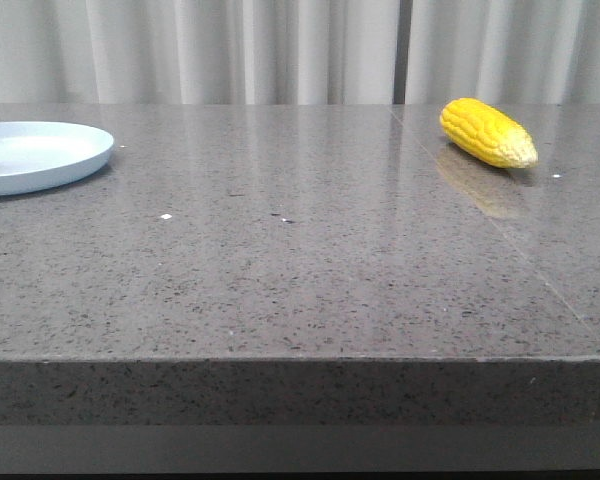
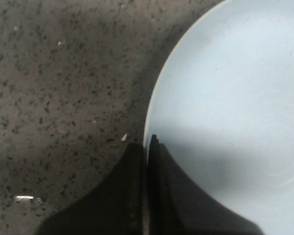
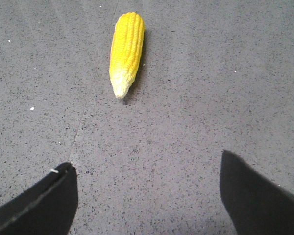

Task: Place corn on plate with both arms
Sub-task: 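Grip the light blue plate rim with the left gripper and lift it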

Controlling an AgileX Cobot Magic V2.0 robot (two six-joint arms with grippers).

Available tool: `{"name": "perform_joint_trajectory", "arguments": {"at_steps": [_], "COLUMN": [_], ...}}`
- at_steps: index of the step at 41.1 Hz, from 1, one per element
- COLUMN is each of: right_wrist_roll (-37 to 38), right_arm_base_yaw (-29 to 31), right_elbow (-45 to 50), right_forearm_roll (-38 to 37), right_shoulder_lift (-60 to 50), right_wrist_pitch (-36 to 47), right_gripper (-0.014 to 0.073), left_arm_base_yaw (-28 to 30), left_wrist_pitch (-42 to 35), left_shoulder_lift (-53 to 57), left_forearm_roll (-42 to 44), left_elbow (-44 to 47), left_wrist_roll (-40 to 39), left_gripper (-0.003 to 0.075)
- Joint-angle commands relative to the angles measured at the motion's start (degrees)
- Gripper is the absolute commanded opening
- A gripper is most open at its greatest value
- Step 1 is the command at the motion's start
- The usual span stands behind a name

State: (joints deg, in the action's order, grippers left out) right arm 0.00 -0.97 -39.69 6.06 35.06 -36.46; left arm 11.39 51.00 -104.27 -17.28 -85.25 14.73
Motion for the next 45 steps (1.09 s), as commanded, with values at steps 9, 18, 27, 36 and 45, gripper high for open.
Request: {"name": "perform_joint_trajectory", "arguments": {"at_steps": [9, 18, 27, 36, 45], "right_wrist_roll": [0.0, 0.0, 0.0, 0.0, 0.0], "right_arm_base_yaw": [0.2, 0.2, 0.2, 0.2, 0.2], "right_elbow": [-1.5, -1.5, -1.5, -1.5, -1.5], "right_forearm_roll": [0.5, 0.5, 0.5, 0.5, 0.5], "right_shoulder_lift": [0.4, 0.4, 0.4, 0.4, 0.4], "right_wrist_pitch": [4.2, 4.2, 4.2, 4.2, 4.2], "right_gripper": [0.0615, 0.0615, 0.0615, 0.0615, 0.0615], "left_arm_base_yaw": [-10.0, -19.0, -26.6, -30.6, -30.9], "left_wrist_pitch": [5.6, 3.4, 2.7, 2.9, 5.6], "left_shoulder_lift": [2.9, 2.7, 0.8, -3.0, -4.5], "left_forearm_roll": [-4.5, -8.2, -8.2, -8.1, -6.8], "left_elbow": [-13.0, -14.6, -14.6, -14.6, -14.6], "left_wrist_roll": [1.6, 1.6, 1.6, 1.6, 1.6], "left_gripper": [-0.0020, -0.0020, -0.0020, -0.0020, 0.0039]}}
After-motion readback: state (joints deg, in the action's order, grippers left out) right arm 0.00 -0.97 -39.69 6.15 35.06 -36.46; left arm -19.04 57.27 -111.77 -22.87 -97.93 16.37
